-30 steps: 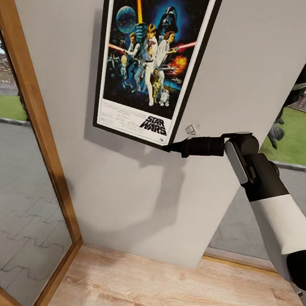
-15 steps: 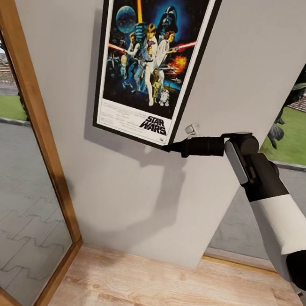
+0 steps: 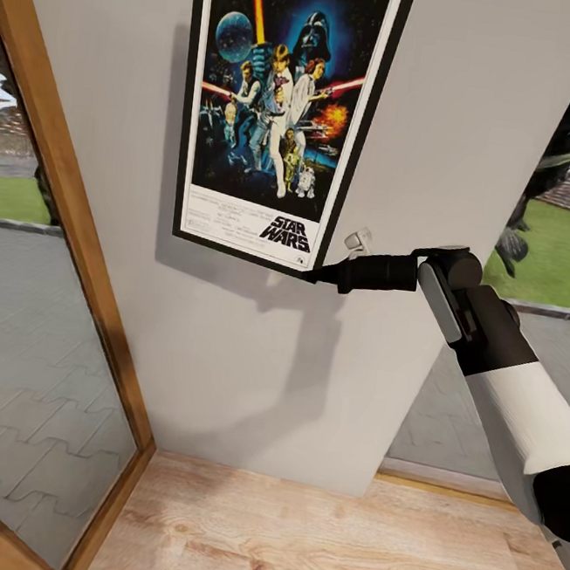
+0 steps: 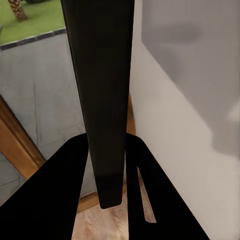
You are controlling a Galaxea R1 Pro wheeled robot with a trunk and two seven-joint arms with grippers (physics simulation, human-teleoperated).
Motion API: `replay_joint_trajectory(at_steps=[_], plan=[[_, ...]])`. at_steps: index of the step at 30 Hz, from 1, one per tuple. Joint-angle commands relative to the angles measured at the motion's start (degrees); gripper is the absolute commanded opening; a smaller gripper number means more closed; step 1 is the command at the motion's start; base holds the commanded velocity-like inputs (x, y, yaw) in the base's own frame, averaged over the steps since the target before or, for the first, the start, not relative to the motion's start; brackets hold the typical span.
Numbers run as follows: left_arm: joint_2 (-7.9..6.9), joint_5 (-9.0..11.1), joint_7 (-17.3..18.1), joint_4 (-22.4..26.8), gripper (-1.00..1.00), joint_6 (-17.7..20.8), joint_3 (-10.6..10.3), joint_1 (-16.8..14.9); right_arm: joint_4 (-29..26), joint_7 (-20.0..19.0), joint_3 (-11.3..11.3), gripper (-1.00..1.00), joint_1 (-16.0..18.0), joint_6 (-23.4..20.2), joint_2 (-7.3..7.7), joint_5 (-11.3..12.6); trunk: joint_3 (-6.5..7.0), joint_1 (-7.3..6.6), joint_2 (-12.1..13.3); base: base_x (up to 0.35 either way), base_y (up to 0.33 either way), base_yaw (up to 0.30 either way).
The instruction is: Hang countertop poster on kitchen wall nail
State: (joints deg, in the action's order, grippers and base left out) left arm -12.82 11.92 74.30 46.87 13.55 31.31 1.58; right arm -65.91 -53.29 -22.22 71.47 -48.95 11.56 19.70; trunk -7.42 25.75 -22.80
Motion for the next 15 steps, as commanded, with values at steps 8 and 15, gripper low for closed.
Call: replay_joint_trajectory(at_steps=[8,15], plan=[[-0.01,0.21,0.12,0.06,1.0,0.6,-0.02,0.0,-0.01,0.03,-0.1,-1.0,0.07,-0.27,0.04,0.21,-0.11,0.04,-0.12,-0.004,0.0,0.0],[-0.01,0.21,0.14,0.06,1.0,0.6,-0.02,0.0,0.04,0.1,-0.1,-1.0,0.13,-0.28,0.03,0.17,-0.11,0.04,-0.12,0.0,0.0,0.0]])
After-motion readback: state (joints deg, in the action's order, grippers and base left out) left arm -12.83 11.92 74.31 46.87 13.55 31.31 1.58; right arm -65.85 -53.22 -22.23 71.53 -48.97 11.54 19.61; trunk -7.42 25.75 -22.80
